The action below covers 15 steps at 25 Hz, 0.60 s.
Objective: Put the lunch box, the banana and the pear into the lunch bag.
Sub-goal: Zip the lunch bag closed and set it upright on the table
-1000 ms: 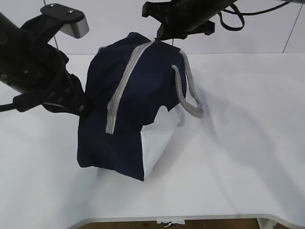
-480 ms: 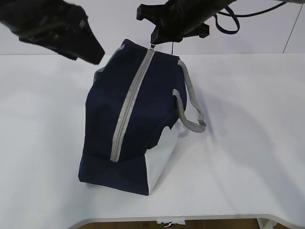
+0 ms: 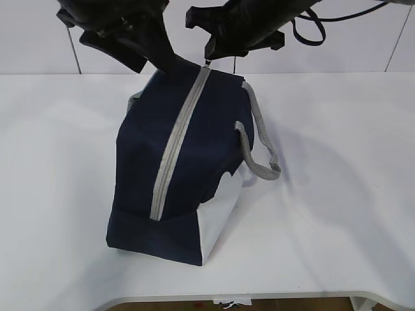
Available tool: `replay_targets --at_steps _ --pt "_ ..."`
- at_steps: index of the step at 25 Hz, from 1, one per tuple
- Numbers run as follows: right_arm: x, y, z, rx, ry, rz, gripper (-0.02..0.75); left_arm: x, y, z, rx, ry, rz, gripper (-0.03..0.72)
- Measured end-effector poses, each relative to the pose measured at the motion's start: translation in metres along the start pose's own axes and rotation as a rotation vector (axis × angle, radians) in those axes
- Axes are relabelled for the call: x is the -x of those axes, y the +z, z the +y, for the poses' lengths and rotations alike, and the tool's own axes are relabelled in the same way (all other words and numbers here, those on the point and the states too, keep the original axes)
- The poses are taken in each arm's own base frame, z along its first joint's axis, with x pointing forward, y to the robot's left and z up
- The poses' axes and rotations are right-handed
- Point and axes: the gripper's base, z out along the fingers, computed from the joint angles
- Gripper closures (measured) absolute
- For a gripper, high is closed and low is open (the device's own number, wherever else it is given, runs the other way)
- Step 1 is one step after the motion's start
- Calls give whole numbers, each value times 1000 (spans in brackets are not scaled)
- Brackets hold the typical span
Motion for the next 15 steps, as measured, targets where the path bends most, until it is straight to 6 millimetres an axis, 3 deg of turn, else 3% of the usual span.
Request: replay_targets --at_steps 7,10,12,15 --pt "0 0 0 0 -6 -2 737 3 30 9 0 -22 67 281" --pt "0 0 0 1 -5 -2 737 2 34 11 0 -25 77 344" --pt "0 0 0 1 -5 -2 737 2 35 11 0 -26 79 531" --pt "0 0 0 1 -7 -2 737 2 37 12 1 7 83 676"
